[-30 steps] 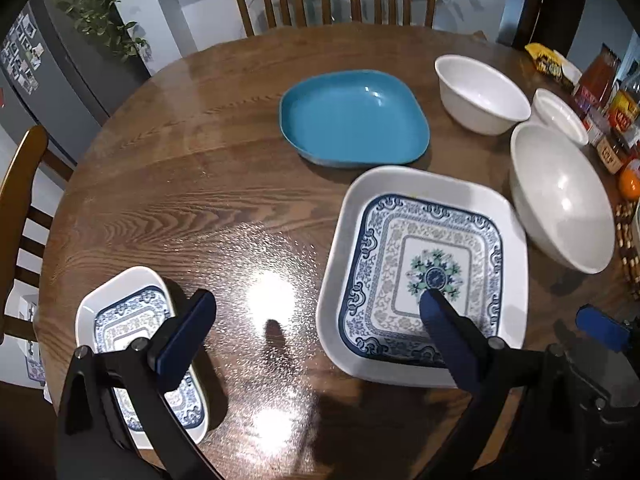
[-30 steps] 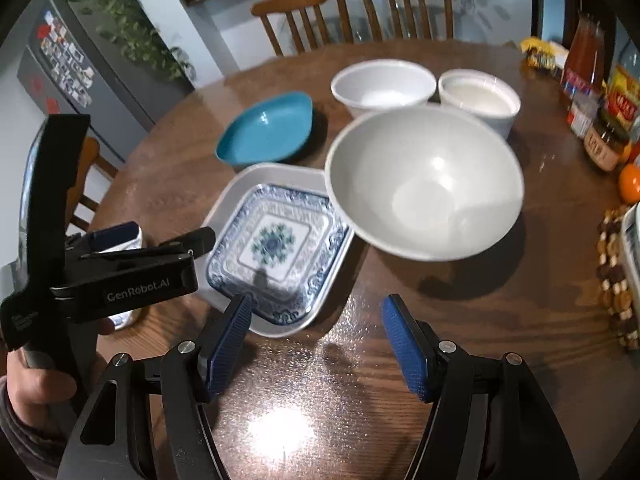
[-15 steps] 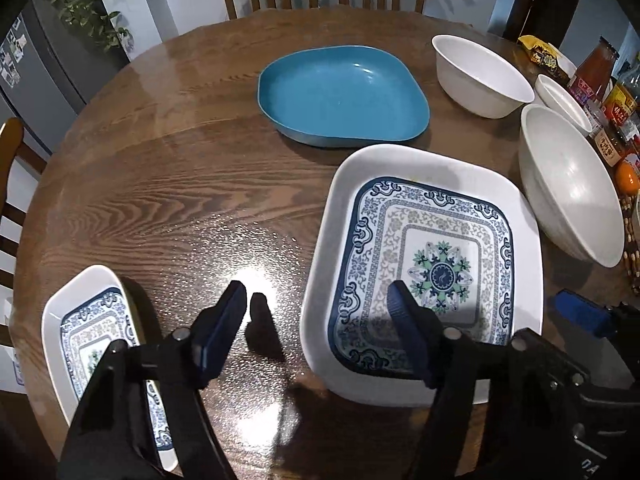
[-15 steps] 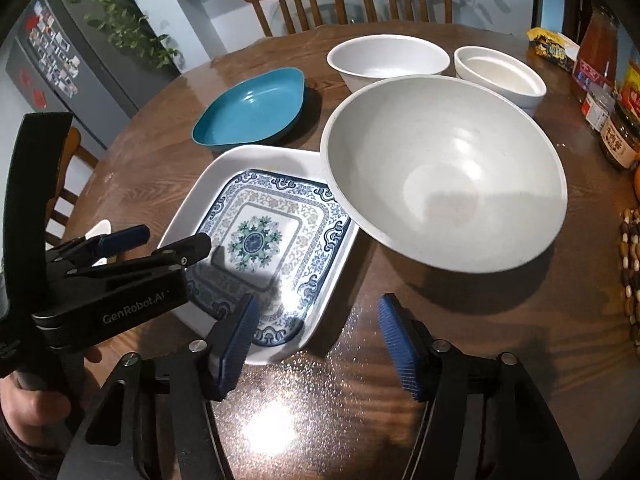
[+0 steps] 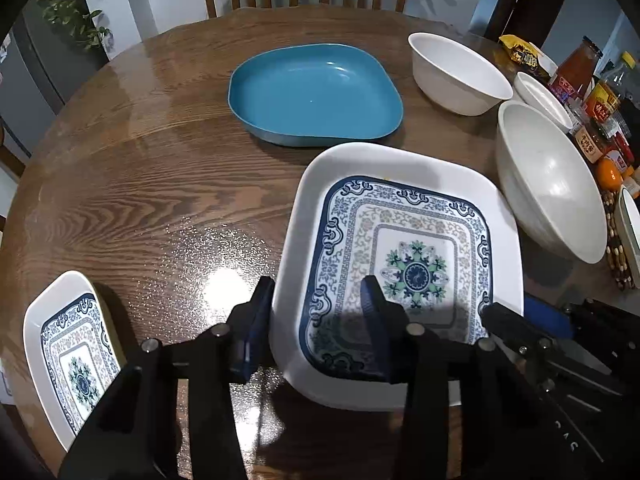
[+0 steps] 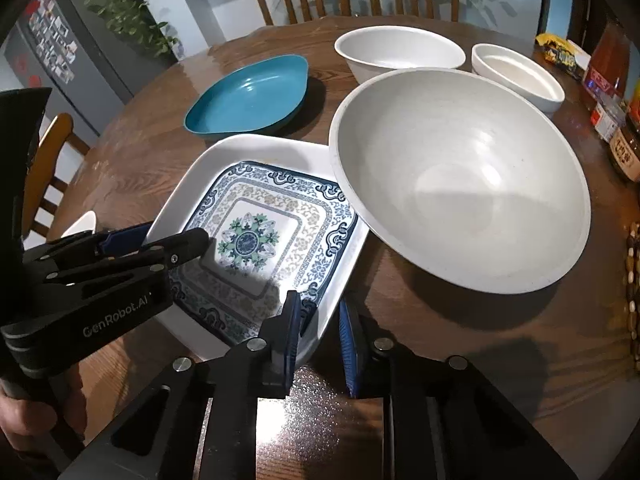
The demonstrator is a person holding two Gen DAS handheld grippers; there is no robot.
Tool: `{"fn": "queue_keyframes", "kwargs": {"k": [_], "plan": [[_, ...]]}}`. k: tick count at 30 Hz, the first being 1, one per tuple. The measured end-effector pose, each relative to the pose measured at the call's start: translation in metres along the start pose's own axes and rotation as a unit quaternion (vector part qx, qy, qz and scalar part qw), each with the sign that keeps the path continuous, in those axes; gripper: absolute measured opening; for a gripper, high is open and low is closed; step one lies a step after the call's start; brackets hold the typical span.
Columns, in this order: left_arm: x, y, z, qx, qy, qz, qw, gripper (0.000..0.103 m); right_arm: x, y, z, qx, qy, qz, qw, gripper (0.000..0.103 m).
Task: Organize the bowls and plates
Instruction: 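Close both tools on the rim of the larger patterned plate, then lift the larger plate with both tools and carry it over the smaller plate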
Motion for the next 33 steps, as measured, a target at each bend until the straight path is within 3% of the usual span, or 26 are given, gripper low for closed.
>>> {"fn": "queue_keyframes", "kwargs": {"k": [7,33], "plan": [[-0.001,-0.002,-0.003,-0.002,-0.001,0.004,1.0,0.042,0.0,-0.001,0.0,0.001,0.001,-0.004,1.0,0.014],[-0.056,0.019,-0.016,-0.022,-0.048,0.015,0.9985,0.04,-0.037,0.024,-0.006,-0.022,-0.033,0.008,0.999,0.014]]}}
Point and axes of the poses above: each gripper's, at about its wrist camera, not at the fingertips, and x roughly the way its jaws point, y to its left, z to its top, the point moved 8 cm from there along x, roughly the way its jaws point, and after that the axes turned 11 degrees about z, right-handed, at the moved point
